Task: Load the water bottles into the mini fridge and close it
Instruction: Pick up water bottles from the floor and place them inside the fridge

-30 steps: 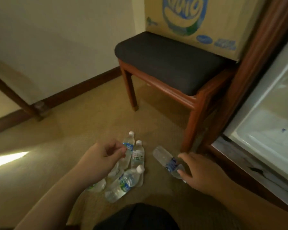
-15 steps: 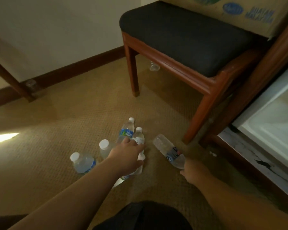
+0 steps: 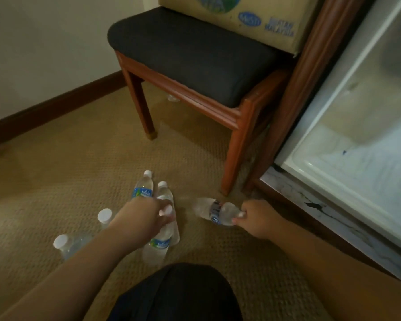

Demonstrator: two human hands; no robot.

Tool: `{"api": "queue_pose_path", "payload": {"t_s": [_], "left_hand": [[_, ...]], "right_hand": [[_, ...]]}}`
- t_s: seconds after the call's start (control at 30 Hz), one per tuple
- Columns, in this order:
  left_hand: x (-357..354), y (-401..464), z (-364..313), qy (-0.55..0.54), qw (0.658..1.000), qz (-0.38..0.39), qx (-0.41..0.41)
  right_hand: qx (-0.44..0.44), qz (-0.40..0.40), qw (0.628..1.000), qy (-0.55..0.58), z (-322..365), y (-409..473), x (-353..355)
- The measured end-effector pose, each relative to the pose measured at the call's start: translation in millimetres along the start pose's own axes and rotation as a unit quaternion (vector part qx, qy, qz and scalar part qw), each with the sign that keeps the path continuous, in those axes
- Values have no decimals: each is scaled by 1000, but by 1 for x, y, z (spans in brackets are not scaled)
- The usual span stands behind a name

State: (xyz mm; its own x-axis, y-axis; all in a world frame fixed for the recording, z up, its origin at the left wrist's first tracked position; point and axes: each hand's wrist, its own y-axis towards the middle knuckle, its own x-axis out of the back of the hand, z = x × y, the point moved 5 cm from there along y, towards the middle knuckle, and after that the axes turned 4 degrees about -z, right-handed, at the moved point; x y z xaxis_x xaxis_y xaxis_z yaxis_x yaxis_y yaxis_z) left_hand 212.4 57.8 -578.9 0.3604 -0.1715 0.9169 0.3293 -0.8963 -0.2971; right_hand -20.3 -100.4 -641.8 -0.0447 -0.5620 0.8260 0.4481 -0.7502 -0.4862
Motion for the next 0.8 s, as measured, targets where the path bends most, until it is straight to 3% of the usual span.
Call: {"api": "queue_pose_path", "payload": {"t_s": [0.2,0.4,0.6,0.8], "left_hand": [[84,-12,-78,-119,986,-85,-81],[159,-11,-174,-142,955,-144,-215],[182,-10,-244,-162,935,-139,-284],[175,-7,-295,-183,920,-158,-309]], "right_hand": [[64,-62,996,-8,-7,-73,85],[24,-148,987,51,-44,-139,165],[-28,-300,941,152,-92,-187,236],[-74,-413,899,123,-138,-172,259]]}}
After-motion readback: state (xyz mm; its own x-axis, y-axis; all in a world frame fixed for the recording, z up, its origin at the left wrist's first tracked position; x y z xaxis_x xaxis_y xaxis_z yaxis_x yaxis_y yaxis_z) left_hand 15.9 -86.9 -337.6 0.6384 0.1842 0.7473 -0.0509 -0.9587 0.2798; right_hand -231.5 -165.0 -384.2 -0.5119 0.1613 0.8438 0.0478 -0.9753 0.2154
